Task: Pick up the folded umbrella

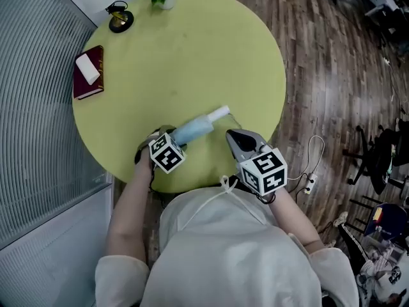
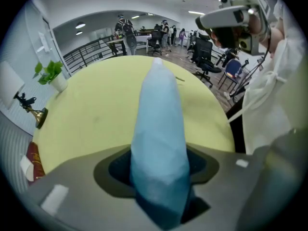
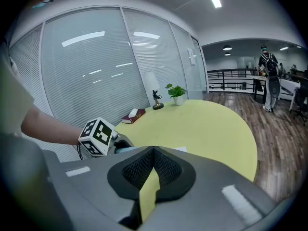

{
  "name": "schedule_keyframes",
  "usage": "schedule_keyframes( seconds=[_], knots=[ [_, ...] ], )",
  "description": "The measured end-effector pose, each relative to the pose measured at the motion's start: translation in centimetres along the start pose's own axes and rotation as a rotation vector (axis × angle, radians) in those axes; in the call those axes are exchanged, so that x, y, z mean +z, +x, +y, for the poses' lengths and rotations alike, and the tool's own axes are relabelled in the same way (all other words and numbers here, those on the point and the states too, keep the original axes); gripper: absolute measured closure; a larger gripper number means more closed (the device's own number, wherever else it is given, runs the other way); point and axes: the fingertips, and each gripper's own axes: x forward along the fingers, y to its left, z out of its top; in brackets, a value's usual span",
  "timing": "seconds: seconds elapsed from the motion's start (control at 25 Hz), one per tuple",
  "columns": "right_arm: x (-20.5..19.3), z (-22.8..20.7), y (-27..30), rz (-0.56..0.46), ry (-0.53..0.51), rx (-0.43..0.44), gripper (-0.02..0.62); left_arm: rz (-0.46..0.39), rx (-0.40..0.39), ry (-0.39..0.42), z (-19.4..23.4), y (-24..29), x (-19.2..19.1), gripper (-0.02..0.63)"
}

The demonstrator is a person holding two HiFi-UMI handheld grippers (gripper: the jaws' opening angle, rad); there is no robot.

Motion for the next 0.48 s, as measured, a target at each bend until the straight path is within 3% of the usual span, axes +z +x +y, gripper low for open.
schedule_keyframes(
  seconds=[0.48],
  knots=[
    [4.1,1.6,-1.8,-0.086,-0.110,0.052,0.595,-0.369,0.281,-0.280,2.6,-11.7,5.7,0.334]
  ],
)
